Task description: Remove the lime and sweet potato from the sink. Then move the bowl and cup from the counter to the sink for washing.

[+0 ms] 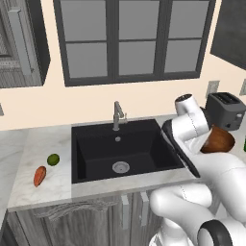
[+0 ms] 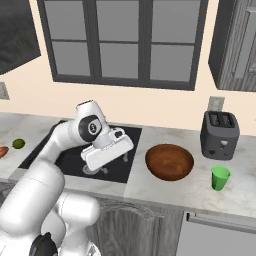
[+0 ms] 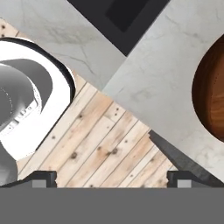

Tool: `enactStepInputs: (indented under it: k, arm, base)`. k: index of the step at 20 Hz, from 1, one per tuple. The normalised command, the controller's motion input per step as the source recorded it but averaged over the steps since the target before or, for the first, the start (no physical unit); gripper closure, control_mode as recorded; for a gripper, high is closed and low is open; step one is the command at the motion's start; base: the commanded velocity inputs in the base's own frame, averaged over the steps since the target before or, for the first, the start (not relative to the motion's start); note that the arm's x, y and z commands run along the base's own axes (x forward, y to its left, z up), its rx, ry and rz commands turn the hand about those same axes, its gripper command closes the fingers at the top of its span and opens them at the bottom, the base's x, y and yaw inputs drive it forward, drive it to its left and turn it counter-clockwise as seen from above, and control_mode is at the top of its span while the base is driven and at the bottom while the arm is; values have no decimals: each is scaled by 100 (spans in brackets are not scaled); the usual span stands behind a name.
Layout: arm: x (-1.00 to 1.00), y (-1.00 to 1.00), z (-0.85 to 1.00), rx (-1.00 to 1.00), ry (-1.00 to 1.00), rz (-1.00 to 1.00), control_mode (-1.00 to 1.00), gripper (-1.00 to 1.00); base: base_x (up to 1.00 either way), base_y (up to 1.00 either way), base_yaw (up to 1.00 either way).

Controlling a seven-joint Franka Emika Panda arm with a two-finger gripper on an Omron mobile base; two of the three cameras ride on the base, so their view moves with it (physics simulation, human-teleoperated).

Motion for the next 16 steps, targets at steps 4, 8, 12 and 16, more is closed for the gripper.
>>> enactStepInputs:
  k: [4,8,12,16]
  arm:
    - [10,-36,0,-1,8,0,-100,-100]
    - [9,-31,0,-3,3,0,-100,-100]
    - [11,-25,0,-6,1,0,-100,-100]
    - [10,-25,0,-5,0,0,-100,-100]
  base:
    - [0,0,0]
    - [0,0,0]
    - [0,0,0]
    - [0,0,0]
